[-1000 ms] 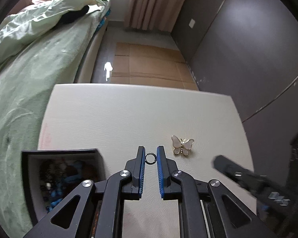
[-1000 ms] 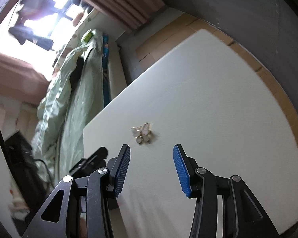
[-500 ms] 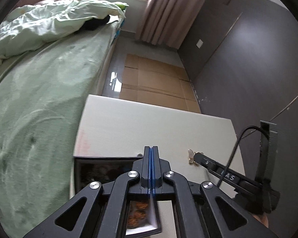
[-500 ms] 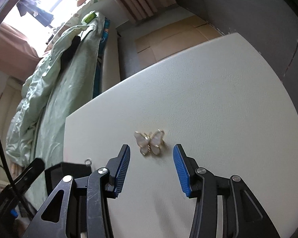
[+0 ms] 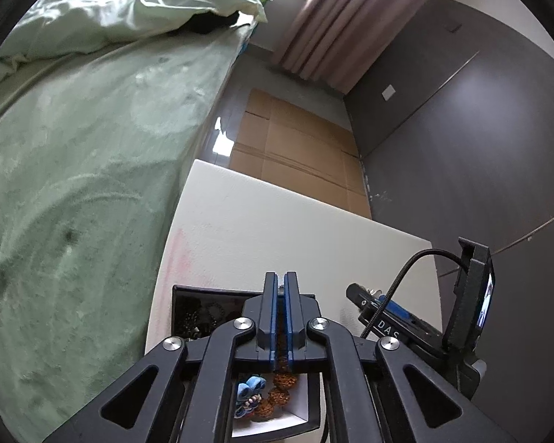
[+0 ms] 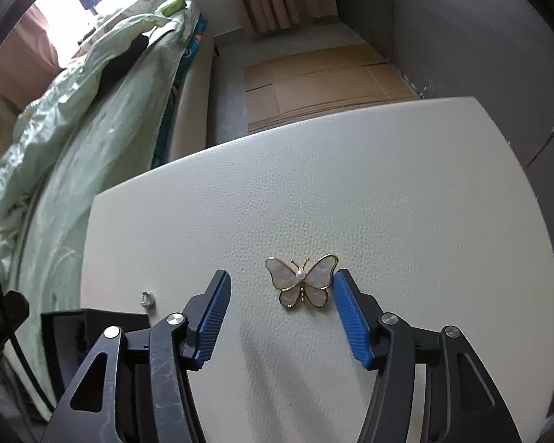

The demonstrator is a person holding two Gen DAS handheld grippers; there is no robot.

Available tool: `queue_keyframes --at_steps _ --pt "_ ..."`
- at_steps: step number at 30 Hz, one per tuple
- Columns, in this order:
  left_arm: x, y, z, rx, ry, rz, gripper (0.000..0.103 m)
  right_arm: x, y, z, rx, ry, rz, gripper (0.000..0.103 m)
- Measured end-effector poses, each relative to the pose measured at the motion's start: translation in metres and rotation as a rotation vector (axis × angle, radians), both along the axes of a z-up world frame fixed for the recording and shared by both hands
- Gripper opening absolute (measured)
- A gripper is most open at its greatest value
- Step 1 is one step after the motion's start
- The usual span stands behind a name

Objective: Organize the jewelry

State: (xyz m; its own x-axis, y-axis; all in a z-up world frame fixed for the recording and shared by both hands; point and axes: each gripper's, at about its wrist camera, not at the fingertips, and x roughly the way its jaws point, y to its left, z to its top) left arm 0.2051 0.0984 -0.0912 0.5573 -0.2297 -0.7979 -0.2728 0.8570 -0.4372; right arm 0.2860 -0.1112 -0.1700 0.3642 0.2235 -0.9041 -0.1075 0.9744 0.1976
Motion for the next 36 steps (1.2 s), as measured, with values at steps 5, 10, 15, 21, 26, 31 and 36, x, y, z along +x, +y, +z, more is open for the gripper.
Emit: queue_keyframes --at_steps 5,10,15,21,26,31,36 --pt "-0.002 -0.001 0.003 0.012 -0.027 0.016 0.058 0.004 0.008 0.000 -0.068 -0.022 0.033 0.058" --pt "0.006 -0.006 0.003 0.026 -0.029 0.000 0.059 0.003 0.008 0.001 -0.143 -0.050 0.063 0.042" --pt "0.025 -0.021 -0.002 0.091 0.002 -0.058 0.059 0.003 -0.011 0.007 -0.070 -0.041 0.067 0.041" --pt "0.045 -0.045 -0.020 0.234 0.077 -0.142 0.056 -0.005 -0.046 0.023 0.018 -0.046 0.034 0.041" --pt "0.052 -0.056 -0.035 0.270 0.127 -0.174 0.041 -0.006 -0.069 0.037 0.070 -0.062 0.018 0.041" --pt "0.050 -0.061 -0.038 0.283 0.144 -0.189 0.040 -0.007 -0.081 0.040 0.093 -0.062 0.009 0.041" --pt "0.043 -0.065 -0.038 0.274 0.186 -0.210 0.040 -0.008 -0.087 0.039 0.097 -0.057 0.004 0.041"
